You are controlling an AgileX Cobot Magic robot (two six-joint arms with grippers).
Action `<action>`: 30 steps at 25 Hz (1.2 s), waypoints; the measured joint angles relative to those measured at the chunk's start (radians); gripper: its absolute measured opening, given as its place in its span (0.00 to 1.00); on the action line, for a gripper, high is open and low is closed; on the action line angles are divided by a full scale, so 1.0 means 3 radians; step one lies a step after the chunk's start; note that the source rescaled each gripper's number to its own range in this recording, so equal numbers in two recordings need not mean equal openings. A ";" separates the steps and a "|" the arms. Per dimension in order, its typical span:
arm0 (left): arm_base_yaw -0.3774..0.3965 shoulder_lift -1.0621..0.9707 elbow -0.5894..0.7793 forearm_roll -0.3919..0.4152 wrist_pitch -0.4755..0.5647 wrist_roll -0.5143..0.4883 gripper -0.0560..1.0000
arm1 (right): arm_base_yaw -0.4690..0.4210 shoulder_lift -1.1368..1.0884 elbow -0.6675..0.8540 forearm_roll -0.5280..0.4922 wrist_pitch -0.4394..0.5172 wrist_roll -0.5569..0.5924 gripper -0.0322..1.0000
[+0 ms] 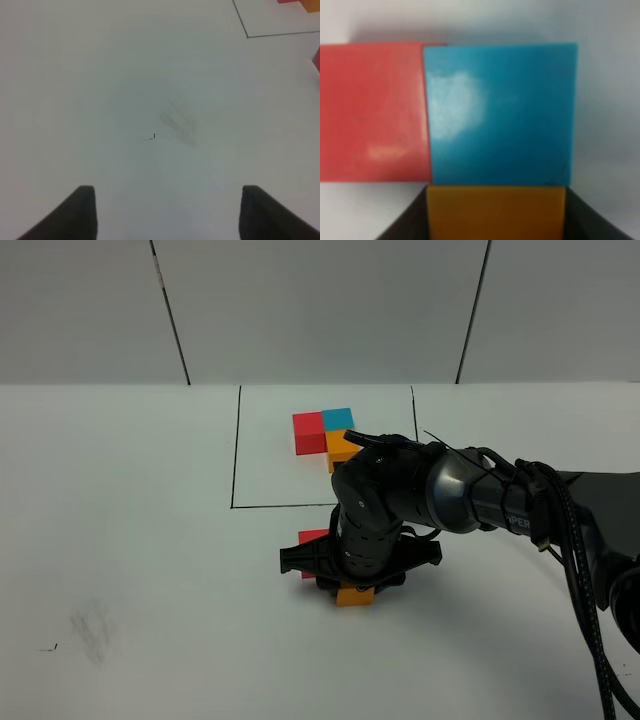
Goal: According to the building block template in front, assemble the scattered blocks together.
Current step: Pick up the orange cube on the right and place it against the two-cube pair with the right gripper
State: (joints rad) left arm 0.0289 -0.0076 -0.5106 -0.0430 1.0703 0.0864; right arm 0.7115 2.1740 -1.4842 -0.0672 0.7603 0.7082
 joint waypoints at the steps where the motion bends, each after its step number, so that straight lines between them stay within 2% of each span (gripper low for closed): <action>1: 0.0000 0.0000 0.0000 0.0000 0.0000 0.0000 0.57 | 0.0000 0.0000 0.0000 0.0004 -0.0003 0.0000 0.03; 10: 0.0000 0.0000 0.0000 0.0000 0.0000 0.0000 0.57 | -0.0004 0.0000 0.0000 0.0094 -0.0044 0.0000 0.04; 11: 0.0000 0.0000 0.0000 0.0000 0.0000 0.0000 0.57 | -0.0004 0.0003 0.0000 0.0102 -0.0050 -0.0012 0.08; 13: 0.0000 0.0000 0.0000 0.0000 0.0000 0.0000 0.57 | -0.0004 0.0022 0.0006 0.0128 -0.0058 -0.0057 0.25; 17: 0.0000 0.0000 0.0000 0.0000 0.0000 0.0000 0.57 | -0.0004 0.0038 0.0006 0.0147 -0.0069 -0.0167 0.73; 19: 0.0000 0.0000 0.0000 0.0000 0.0000 0.0000 0.57 | -0.0004 0.0038 0.0006 0.0149 -0.0072 -0.0221 0.90; 23: 0.0000 0.0000 0.0000 0.0000 0.0000 0.0000 0.57 | -0.0004 0.0038 0.0006 0.0187 -0.0072 -0.0313 0.99; 27: 0.0000 0.0000 0.0000 0.0000 0.0000 0.0000 0.57 | -0.0004 0.0031 0.0006 0.0257 -0.0013 -0.0422 1.00; 30: 0.0000 0.0000 0.0000 0.0000 0.0000 0.0000 0.57 | -0.0004 -0.0001 -0.0029 0.0290 0.0196 -0.0489 1.00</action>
State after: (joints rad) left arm 0.0289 -0.0076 -0.5106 -0.0430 1.0703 0.0864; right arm 0.7104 2.1735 -1.4930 0.0199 0.8190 0.5616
